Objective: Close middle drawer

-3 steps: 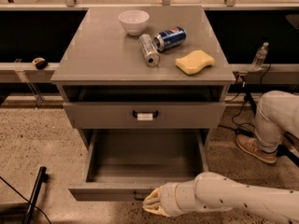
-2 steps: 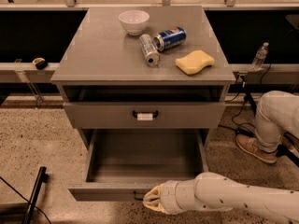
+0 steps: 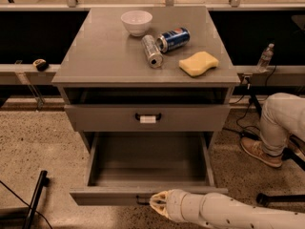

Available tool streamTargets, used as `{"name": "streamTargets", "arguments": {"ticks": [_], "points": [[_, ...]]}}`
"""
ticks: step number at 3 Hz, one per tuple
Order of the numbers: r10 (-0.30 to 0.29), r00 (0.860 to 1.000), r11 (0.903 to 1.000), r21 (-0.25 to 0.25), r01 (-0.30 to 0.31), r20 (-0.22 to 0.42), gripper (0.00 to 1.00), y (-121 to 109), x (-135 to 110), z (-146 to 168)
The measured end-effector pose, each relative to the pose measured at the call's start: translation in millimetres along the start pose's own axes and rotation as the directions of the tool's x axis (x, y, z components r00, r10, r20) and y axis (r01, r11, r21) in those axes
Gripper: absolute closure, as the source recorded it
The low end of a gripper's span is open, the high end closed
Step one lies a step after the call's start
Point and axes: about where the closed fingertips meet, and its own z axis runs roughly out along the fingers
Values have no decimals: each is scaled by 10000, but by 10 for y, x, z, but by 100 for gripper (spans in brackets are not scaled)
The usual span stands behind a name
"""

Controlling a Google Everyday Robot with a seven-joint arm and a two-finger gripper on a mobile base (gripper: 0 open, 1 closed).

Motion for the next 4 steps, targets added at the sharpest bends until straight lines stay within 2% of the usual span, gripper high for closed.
{"name": "streamTargets", "arguments": {"ticks": [1,4], "points": [[282,9995,9987,425,-286,107,100,-16,206,198],[278,9994,9975,647,-290,189,100,-142,190,247]]}}
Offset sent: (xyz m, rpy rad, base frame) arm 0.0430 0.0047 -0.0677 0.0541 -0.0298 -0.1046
